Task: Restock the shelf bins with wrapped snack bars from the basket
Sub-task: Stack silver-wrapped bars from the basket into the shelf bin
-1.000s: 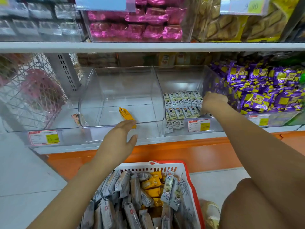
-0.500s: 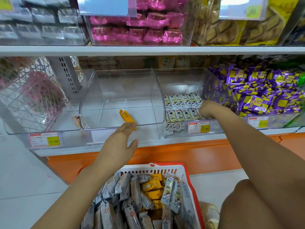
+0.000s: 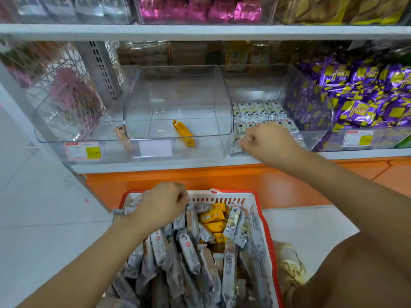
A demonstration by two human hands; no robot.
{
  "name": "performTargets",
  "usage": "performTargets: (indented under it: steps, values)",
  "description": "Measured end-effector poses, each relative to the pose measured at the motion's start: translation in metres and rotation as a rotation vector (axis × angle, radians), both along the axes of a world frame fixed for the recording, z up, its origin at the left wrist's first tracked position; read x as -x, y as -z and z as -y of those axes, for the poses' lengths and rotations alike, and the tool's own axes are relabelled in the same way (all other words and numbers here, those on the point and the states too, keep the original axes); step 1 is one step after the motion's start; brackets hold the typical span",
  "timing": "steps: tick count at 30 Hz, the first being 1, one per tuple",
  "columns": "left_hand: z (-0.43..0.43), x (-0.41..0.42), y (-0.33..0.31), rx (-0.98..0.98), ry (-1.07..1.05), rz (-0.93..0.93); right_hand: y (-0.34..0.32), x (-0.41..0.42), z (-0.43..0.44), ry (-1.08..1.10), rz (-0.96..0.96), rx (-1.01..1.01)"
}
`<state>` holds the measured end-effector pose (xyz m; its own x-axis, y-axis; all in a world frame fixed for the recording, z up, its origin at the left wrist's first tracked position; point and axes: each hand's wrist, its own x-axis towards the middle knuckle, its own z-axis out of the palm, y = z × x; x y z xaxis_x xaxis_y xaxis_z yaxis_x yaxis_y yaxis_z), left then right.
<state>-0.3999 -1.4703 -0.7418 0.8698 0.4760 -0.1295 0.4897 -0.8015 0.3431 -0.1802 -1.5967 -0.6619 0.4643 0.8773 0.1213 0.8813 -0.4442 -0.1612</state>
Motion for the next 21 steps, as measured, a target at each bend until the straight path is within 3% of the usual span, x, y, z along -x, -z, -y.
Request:
performTargets:
  steps: [6,9,13,18,21]
  values:
    - [0.007,0.029,0.050,0.078,0.037,-0.506,0.090,0.066,0.032,-0.178,-0.208,0.548]
    - [0.014,0.038,0.067,0.098,0.049,-0.598,0.126,0.084,0.055,-0.179,-0.400,0.721]
    - [0.024,0.042,0.074,0.041,0.088,-0.537,0.151,0.101,0.067,-0.055,-0.569,0.794]
    - [0.044,0.035,0.077,0.070,0.241,-0.381,0.178,0.106,0.065,0.182,-0.838,0.728]
    - [0.065,0.027,0.077,0.017,0.384,-0.329,0.180,0.107,0.059,0.236,-0.892,0.699]
